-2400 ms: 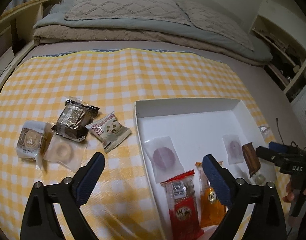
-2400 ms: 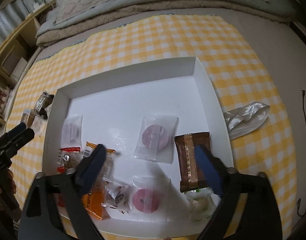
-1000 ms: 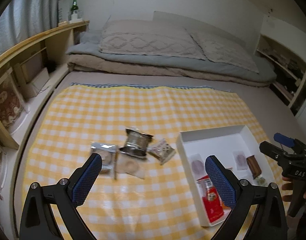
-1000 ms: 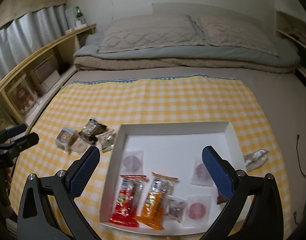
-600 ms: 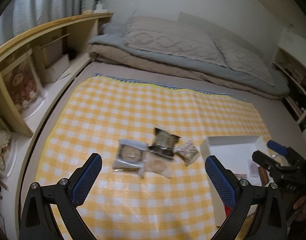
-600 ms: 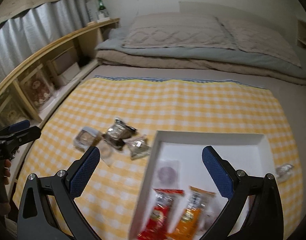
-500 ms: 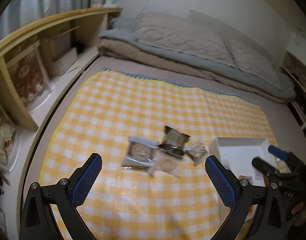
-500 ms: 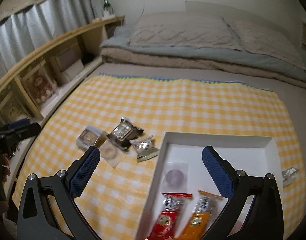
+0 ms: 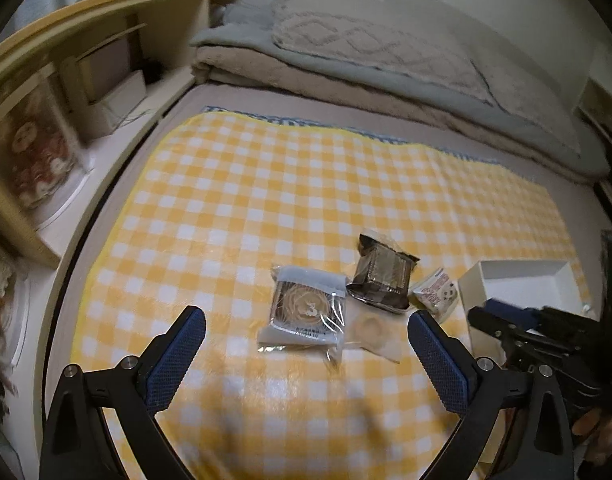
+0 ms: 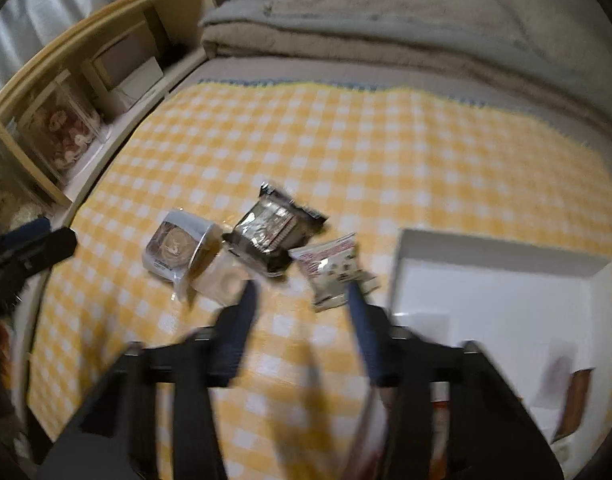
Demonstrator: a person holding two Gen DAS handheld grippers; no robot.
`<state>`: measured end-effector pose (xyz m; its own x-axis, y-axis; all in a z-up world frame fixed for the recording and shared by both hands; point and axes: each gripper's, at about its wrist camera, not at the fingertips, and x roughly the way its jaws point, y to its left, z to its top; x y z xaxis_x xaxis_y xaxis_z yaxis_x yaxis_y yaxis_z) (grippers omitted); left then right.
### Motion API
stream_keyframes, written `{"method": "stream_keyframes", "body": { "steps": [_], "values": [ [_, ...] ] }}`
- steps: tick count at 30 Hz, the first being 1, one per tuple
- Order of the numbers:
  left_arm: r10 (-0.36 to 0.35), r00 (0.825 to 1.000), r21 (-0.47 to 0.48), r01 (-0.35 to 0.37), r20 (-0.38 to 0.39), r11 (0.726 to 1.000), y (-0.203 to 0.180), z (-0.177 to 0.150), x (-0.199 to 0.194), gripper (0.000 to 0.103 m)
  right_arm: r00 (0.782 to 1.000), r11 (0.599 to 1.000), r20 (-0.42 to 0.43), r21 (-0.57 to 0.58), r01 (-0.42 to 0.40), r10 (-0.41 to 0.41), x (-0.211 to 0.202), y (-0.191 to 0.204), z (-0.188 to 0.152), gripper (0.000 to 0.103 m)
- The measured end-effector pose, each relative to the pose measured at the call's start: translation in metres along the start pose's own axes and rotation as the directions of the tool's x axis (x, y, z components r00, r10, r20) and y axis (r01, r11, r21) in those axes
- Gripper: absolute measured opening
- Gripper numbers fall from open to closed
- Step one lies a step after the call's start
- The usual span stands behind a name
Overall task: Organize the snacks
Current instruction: 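Lift both tools away from the tray toward the remaining snacks, then grasp the silver deer-print cake with the left tool while the right tool grasps the ring-biscuit packet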
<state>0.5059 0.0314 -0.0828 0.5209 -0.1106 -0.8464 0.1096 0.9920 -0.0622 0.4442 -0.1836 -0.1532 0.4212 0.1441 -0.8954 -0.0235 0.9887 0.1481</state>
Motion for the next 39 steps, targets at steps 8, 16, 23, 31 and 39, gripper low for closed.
{"method": "stream_keyframes", "body": {
  "steps": [8,16,23,31,39],
  "values": [
    [0.041,0.995,0.062,-0.035,-0.089,0.997,-0.014,0.015,0.08,0.101,0.987,0.995,-0.124,0.007,-0.099,0.099,0.06,0.008,0.004,0.011],
    [0.084,0.985,0.07,-0.074,-0.148,0.995,-0.014,0.025,0.149,0.095,0.976,0.992,-0.18,0.059,-0.111,0.12,0.104,0.005,0.008,0.011],
    [0.089,0.977,0.052,-0.081,-0.194,0.995,-0.007,0.027,0.183,0.081,0.984,0.993,-0.141,0.066,-0.1,0.108,0.116,-0.002,0.015,0.01],
    [0.127,0.974,0.056,-0.118,-0.188,0.991,0.0,0.027,0.181,0.065,0.963,0.986,-0.229,-0.051,-0.157,0.142,0.109,0.018,-0.001,0.01],
    [0.165,0.969,0.033,-0.162,-0.183,0.986,0.029,0.018,0.166,0.064,0.954,0.982,-0.235,0.019,-0.189,0.188,0.096,0.024,-0.009,0.014]
  ]
}}
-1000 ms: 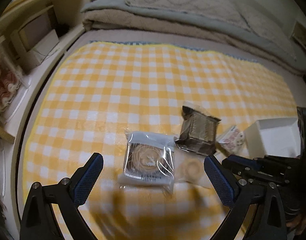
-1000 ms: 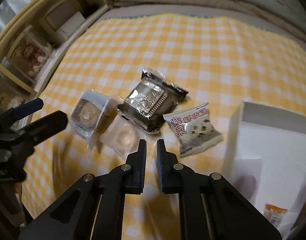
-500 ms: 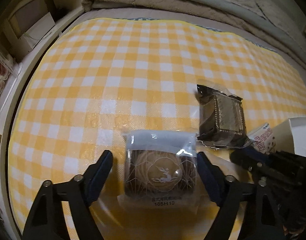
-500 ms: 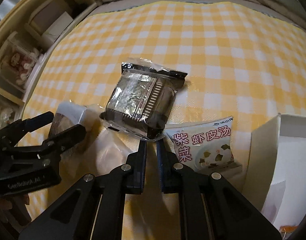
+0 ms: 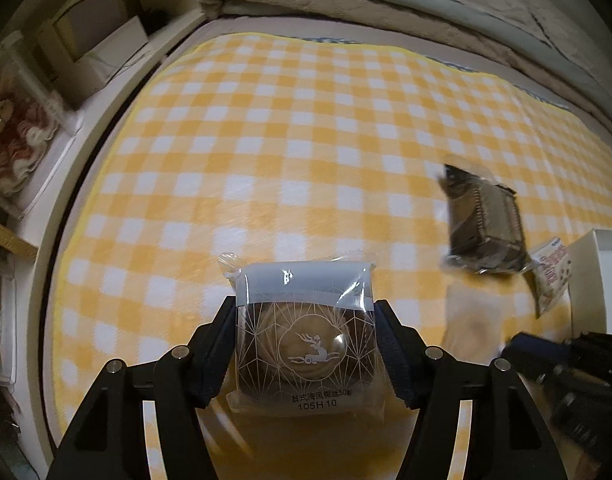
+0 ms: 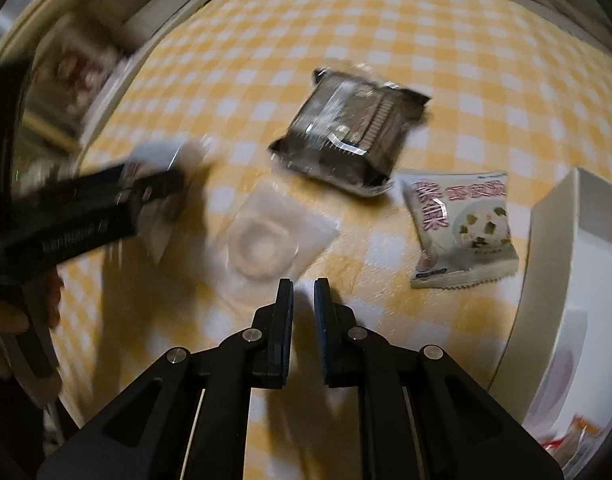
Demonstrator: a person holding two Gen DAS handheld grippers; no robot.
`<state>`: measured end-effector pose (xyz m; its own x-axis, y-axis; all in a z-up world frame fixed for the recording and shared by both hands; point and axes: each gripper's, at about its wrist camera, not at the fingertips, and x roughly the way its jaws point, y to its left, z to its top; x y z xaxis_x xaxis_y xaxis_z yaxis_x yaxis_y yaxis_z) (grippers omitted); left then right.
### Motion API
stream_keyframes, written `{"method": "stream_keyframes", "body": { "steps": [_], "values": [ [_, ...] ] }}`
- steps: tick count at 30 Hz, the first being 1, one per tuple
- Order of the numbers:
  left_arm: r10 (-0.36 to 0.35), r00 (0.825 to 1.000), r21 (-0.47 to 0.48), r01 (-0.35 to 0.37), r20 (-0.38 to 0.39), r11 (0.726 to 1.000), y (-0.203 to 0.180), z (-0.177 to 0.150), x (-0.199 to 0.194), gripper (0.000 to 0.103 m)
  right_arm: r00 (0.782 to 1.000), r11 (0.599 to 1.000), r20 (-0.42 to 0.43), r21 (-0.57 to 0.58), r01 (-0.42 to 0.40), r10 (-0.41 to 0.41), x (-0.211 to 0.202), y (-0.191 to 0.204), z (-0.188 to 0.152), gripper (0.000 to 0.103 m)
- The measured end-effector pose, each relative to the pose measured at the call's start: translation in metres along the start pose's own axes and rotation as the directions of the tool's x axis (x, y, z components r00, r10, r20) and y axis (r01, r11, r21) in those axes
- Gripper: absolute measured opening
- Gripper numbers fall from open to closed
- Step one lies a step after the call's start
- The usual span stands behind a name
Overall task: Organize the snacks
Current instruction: 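Grasp the silver deer-print cake with the left tool while the right tool grasps the ring-biscuit packet, then carry the silver cake with the left tool while the right tool carries the ring-biscuit packet over the tray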
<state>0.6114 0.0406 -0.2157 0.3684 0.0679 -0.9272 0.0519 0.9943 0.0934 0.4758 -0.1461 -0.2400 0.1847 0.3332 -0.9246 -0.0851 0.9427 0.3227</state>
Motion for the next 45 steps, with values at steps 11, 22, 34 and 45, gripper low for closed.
{"method": "stream_keyframes", "body": {
  "steps": [11,22,34,45],
  "values": [
    [0.019,1.0,-0.017,-0.019,0.016,1.0,0.031,-0.017,-0.021,0.064,0.994,0.957,0.046,0.27,-0.109,0.101,0.012,0.005,0.01,0.066],
    [0.047,0.998,-0.058,-0.049,-0.029,0.997,0.045,-0.029,-0.025,0.064,0.996,0.986,0.089,0.168,-0.012,-0.003,0.031,0.038,0.019,0.077],
    [0.048,0.999,-0.113,-0.046,0.017,0.993,0.05,-0.033,-0.048,0.06,0.992,0.989,0.105,0.137,0.061,-0.076,0.023,0.04,0.012,0.048],
    [0.039,0.982,-0.13,-0.015,0.184,0.991,0.033,-0.047,-0.129,0.06,0.957,0.994,0.273,0.012,0.104,-0.103,-0.045,0.038,0.014,0.047]
  ]
}}
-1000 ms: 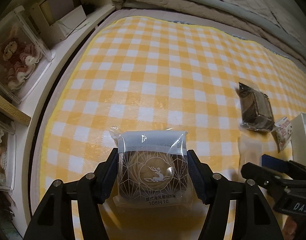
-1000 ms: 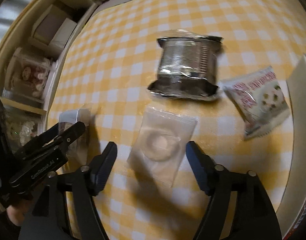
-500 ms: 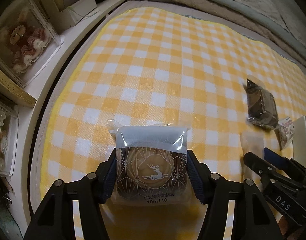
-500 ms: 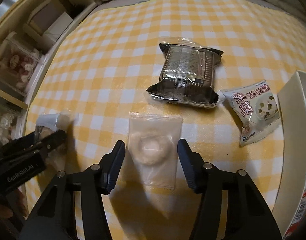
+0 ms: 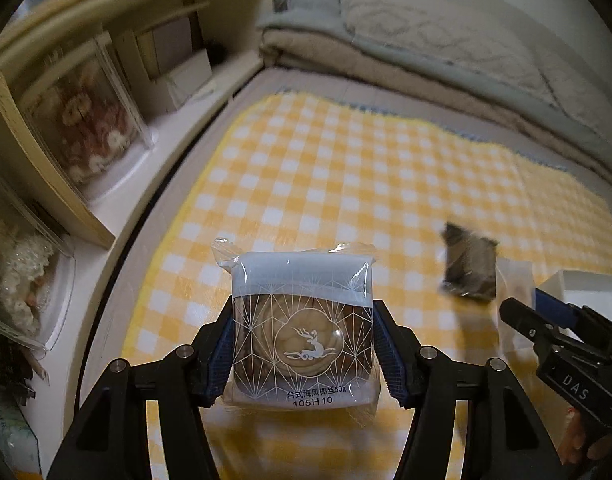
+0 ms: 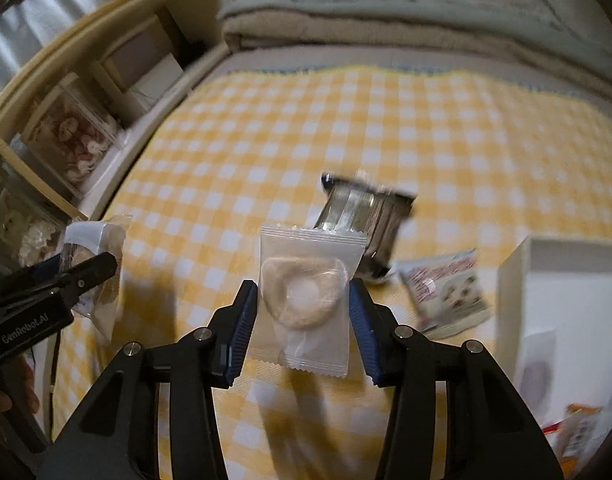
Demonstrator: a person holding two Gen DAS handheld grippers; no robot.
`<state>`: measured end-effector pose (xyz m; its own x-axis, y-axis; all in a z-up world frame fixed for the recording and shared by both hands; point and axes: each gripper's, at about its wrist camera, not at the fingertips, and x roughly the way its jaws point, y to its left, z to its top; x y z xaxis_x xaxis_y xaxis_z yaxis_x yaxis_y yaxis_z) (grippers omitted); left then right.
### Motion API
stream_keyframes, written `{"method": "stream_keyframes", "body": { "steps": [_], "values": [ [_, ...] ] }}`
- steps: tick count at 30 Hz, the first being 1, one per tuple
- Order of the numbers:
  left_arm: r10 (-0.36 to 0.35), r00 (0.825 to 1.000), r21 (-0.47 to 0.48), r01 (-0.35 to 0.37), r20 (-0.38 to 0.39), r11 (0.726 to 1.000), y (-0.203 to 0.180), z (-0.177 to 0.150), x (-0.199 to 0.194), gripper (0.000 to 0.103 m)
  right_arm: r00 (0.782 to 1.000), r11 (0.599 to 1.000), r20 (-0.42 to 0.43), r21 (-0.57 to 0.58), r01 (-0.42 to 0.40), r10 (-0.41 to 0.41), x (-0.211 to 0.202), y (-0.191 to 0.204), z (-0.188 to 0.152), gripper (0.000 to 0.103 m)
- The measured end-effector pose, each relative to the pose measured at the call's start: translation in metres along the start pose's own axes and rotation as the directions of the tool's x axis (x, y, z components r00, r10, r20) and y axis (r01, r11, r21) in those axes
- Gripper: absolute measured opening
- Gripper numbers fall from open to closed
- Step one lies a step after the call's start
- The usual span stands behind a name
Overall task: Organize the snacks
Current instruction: 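Carry the silver cake with the left tool while the right tool carries the ring-biscuit packet over the tray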
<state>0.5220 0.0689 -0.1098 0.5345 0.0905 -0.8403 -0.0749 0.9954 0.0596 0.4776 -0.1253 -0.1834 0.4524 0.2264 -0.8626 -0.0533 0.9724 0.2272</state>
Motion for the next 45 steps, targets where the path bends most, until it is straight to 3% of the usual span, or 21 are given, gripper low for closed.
{"method": "stream_keyframes", "body": {
  "steps": [7,14,22,35,45],
  "values": [
    [-0.048,0.996,-0.018,0.05,0.075,0.999,-0.019,-0.009,-0.049,0.06,0.995,0.998,0.098,-0.064,0.017,-0.011,-0.054,-0.009,0.003,0.047],
    [-0.106,0.985,0.01,0.106,0.136,0.994,-0.042,-0.023,-0.097,0.06,0.984,0.998,0.176,-0.061,0.024,-0.013,-0.103,-0.035,0.003,0.047],
    [-0.184,0.97,0.002,0.186,0.161,0.982,-0.06,-0.031,-0.122,0.06,0.975,0.999,0.22,-0.021,0.047,-0.042,-0.143,-0.069,-0.002,0.047],
    [-0.307,0.944,0.076,0.299,0.119,0.951,-0.135,-0.029,-0.115,0.06,0.963,0.99,0.234,0.057,0.127,-0.137,-0.184,-0.138,-0.021,0.047],
    [-0.429,0.903,0.1,0.425,0.024,0.9,-0.204,-0.021,-0.077,0.06,0.956,0.974,0.205,0.136,0.183,-0.209,-0.202,-0.202,-0.039,0.047]
  ]
}}
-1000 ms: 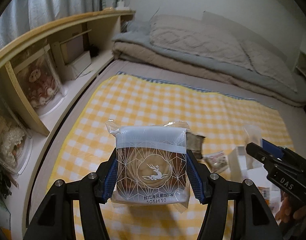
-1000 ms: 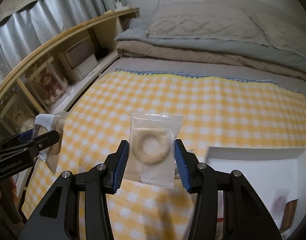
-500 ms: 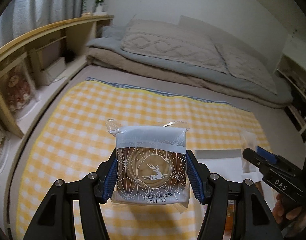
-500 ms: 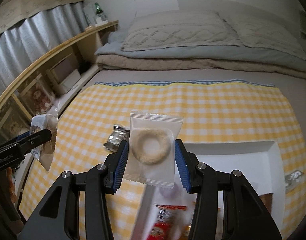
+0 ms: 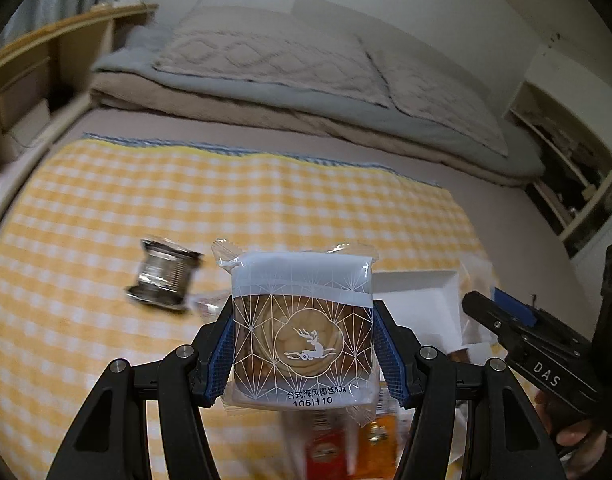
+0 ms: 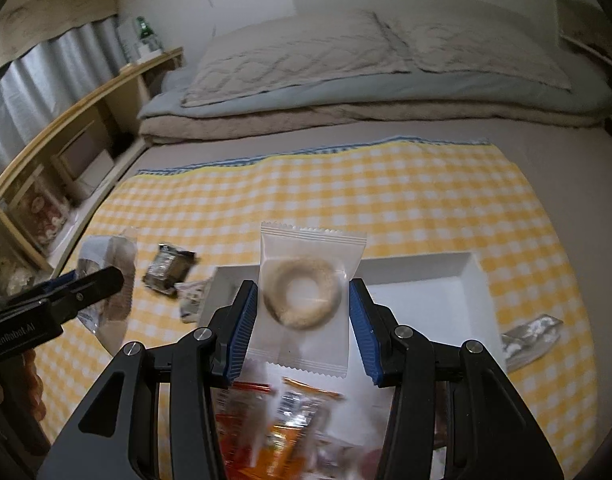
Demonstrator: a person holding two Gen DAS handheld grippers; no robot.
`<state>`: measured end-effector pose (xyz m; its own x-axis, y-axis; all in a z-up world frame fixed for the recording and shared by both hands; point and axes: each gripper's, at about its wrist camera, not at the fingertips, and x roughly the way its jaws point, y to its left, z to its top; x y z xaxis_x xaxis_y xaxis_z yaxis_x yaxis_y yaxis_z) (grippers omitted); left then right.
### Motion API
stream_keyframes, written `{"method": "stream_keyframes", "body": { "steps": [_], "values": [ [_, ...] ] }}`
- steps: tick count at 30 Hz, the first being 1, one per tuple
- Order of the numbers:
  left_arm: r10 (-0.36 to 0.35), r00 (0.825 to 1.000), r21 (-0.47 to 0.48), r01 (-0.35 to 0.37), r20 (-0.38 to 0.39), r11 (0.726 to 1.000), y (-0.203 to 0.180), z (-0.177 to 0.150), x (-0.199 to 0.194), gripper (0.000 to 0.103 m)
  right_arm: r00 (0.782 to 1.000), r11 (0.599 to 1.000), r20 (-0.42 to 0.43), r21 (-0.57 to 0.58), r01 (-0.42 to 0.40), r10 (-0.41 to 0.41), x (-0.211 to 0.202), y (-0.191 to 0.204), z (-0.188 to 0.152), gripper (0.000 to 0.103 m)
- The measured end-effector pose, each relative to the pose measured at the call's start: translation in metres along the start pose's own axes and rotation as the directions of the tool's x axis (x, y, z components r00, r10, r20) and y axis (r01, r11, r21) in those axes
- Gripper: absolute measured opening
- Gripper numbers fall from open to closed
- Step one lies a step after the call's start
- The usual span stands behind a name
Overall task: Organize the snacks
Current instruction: 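Carry the silver cake with the left tool while the right tool carries the ring-biscuit packet over the tray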
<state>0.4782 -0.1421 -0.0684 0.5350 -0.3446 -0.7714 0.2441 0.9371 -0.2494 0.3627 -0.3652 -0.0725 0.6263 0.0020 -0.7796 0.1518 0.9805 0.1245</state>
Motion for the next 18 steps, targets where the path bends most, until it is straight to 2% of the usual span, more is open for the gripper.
{"method": "stream_keyframes", "body": {
  "steps": [5,10,15,18],
  "values": [
    [-0.055,0.997,-0.038,0.053,-0.045,0.998,-0.013,0.005,0.038,0.06,0.999,0.999,-0.018,0.036,0.037,-0.037,0.003,-0.033,-0.004,0.047],
    [-0.066,0.996,-0.052,0.063,-0.064,0.997,-0.022,0.01,0.08,0.06,0.997,0.995,-0.034,0.068,0.076,-0.074,0.009,-0.059,-0.006,0.047],
    [-0.107,0.989,-0.11,0.096,-0.098,0.989,-0.027,0.005,0.119,0.06,0.992,0.993,-0.078,0.061,0.099,-0.094,0.026,-0.079,-0.007,0.047],
    [-0.118,0.983,-0.112,0.102,-0.14,0.988,-0.027,0.002,0.146,0.06,0.987,0.992,-0.111,0.043,0.118,-0.113,0.038,-0.088,-0.009,0.047]
  ]
}}
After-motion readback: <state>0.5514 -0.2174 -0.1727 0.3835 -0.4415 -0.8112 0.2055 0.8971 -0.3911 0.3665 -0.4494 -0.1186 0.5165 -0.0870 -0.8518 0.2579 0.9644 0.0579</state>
